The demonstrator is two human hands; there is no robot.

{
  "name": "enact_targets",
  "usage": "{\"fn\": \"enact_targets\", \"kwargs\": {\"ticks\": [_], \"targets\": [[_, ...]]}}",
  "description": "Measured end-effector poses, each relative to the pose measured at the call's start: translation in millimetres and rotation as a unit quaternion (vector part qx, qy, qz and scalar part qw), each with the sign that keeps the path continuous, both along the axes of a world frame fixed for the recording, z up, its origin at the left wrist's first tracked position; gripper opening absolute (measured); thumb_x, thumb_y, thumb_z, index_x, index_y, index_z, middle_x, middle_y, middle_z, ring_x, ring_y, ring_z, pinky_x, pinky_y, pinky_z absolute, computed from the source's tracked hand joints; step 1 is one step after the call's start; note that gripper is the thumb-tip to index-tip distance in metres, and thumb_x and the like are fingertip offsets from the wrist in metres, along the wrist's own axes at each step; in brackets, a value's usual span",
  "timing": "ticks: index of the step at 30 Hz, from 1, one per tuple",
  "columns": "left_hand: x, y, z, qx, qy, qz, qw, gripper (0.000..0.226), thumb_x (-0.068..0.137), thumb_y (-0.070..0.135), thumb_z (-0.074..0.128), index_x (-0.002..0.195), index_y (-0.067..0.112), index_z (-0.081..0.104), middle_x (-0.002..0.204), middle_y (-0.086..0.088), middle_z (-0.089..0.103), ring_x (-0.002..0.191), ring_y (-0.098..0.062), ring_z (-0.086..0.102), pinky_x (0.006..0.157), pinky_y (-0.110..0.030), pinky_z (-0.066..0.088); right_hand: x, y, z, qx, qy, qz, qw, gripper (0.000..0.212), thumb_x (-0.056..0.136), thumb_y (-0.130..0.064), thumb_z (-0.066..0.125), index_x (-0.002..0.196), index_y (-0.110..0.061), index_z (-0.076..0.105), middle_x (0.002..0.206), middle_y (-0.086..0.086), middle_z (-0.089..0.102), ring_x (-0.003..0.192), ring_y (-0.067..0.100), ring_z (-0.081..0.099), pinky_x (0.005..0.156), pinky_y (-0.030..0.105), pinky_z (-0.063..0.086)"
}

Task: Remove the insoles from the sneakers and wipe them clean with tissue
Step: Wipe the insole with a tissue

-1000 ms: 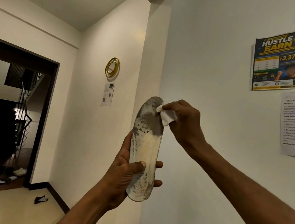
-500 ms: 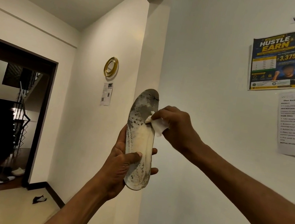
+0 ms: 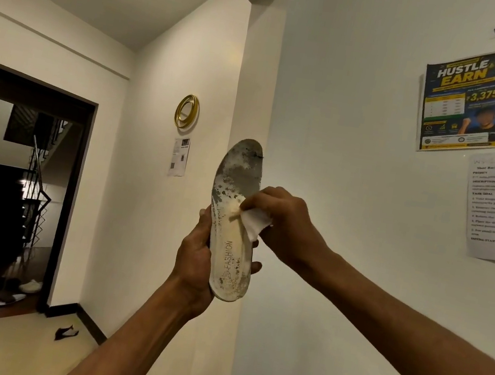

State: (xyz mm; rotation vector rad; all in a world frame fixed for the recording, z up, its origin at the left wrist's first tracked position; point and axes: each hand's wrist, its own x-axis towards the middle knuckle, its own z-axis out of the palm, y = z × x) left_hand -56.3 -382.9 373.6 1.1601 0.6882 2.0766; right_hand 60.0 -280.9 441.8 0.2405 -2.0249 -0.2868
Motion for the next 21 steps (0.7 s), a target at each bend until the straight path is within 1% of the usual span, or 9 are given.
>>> {"fn": "enact_targets", "kwargs": {"ticks": [3,4,6,8,10,12,16,20,21], "targets": [[-0.7,1.5,0.8,0.007,-0.028,-0.019,0.999,0.058,0.103,0.06,0.028,0.132,0.025,0.064,0.124,-0.016,0.07,0.11,-0.035,0.067,0.093,-0.054,0.054,-2.8,-4.3,-15.0,0.065,-0.086,-0.012,0.994,0.034,0.074,-0.009,0.085,0.104,-0.006,0.071,0.106,0.013,0.067,0.096,0.022,0.061,0.072,0.009,0.041],[-2.4,2.0,0.8,0.01,-0.033,-0.026,0.999,0.058,0.103,0.059,0.028,0.133,0.025,0.063,0.124,-0.016,0.07,0.108,-0.035,0.068,0.094,-0.054,0.053,-2.5,-3.5,-17.1,0.079,-0.102,-0.011,0.992,0.035,0.074,-0.008,0.085,0.105,-0.007,0.071,0.107,0.013,0.067,0.096,0.022,0.061,0.071,0.01,0.042],[-4.7,2.5,1.5,0.01,-0.026,-0.021,0.999,0.059,0.103,0.06,0.026,0.135,0.026,0.062,0.125,-0.014,0.071,0.106,-0.033,0.07,0.09,-0.052,0.055,0.5,2.3,-11.8,0.049,-0.05,-0.007,0.998,0.031,0.075,-0.009,0.084,0.103,-0.008,0.071,0.105,0.012,0.067,0.095,0.023,0.062,0.068,0.023,0.055],[-4.6,4.4,2.3,0.01,-0.025,-0.028,0.999,0.059,0.103,0.06,0.027,0.137,0.025,0.06,0.128,-0.014,0.069,0.113,-0.034,0.067,0.093,-0.054,0.055,4.8,3.8,-9.4,0.025,-0.012,-0.014,1.0,0.029,0.075,-0.012,0.085,0.101,-0.008,0.071,0.105,0.012,0.067,0.093,0.025,0.062,0.067,0.034,0.059],[-4.1,5.6,2.6,0.014,-0.038,-0.036,0.999,0.061,0.103,0.059,0.028,0.14,0.021,0.057,0.129,-0.017,0.067,0.115,-0.036,0.064,0.102,-0.054,0.05,2.9,-0.2,-17.9,0.079,-0.063,-0.02,0.995,0.032,0.075,-0.012,0.086,0.103,-0.008,0.071,0.105,0.013,0.068,0.094,0.025,0.062,0.068,0.029,0.057],[-5.9,5.7,2.8,0.019,-0.046,-0.036,0.998,0.062,0.104,0.058,0.029,0.141,0.017,0.056,0.127,-0.019,0.067,0.111,-0.035,0.065,0.102,-0.049,0.05,1.4,-2.4,-24.4,0.12,-0.112,-0.013,0.986,0.032,0.076,-0.011,0.085,0.104,-0.007,0.071,0.105,0.013,0.068,0.093,0.025,0.062,0.069,0.028,0.056],[-3.6,8.6,3.8,0.027,-0.043,-0.036,0.998,0.058,0.104,0.057,0.03,0.136,0.02,0.062,0.12,-0.016,0.07,0.106,-0.033,0.066,0.101,-0.05,0.049,2.4,0.8,-11.8,0.021,-0.008,-0.007,1.0,0.032,0.073,-0.011,0.087,0.101,-0.008,0.072,0.102,0.012,0.068,0.09,0.025,0.063,0.066,0.036,0.059],[-2.4,8.5,6.2,0.036,-0.081,-0.047,0.995,0.057,0.105,0.051,0.034,0.136,0.011,0.061,0.119,-0.014,0.071,0.106,-0.029,0.068,0.1,-0.042,0.049,-7.2,-9.0,-23.8,0.104,-0.082,0.014,0.991,0.029,0.077,-0.005,0.083,0.103,-0.005,0.072,0.099,0.013,0.067,0.089,0.027,0.062,0.069,0.03,0.054],[-3.2,8.1,6.2,0.038,-0.08,-0.047,0.995,0.056,0.105,0.05,0.034,0.134,0.011,0.062,0.12,-0.015,0.071,0.105,-0.029,0.069,0.099,-0.042,0.049,-7.6,-8.1,-20.7,0.091,-0.07,0.015,0.993,0.029,0.076,-0.004,0.083,0.103,-0.005,0.072,0.099,0.013,0.068,0.088,0.027,0.063,0.069,0.031,0.055]]}}
